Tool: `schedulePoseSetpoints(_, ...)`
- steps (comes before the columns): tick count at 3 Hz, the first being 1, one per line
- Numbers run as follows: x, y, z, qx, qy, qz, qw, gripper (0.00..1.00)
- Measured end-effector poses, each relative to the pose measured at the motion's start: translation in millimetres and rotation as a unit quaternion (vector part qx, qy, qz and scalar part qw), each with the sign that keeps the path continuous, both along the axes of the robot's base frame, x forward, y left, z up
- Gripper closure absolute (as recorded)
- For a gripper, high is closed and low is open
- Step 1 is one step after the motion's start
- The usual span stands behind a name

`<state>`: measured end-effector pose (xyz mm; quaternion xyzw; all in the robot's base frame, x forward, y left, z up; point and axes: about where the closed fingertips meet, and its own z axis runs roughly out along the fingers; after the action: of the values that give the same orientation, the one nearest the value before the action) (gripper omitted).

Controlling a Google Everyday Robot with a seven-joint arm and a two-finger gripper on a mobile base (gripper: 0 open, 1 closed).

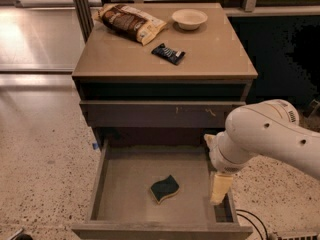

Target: Pick sponge from middle drawer and place on counter

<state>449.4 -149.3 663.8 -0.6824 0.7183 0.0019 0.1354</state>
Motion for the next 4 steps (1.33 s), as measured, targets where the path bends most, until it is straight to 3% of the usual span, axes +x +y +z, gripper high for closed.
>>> schedulePoseSetpoints(1, 5.0, 0.2, -25.4, 0.003, -0.004, -0.006, 1.0, 0.0)
schedulePoseSetpoints(2, 14.7, 15.6, -58.0, 0.011, 0.006, 0.009, 0.9999, 0.0)
schedulePoseSetpoints(3, 12.2, 48.5, -95.5, 0.021, 0.034, 0.049, 0.998, 0.0)
schedulePoseSetpoints(4, 3.5, 93.0, -146.7, 0.04, 0.075, 0.097, 0.9917, 0.0)
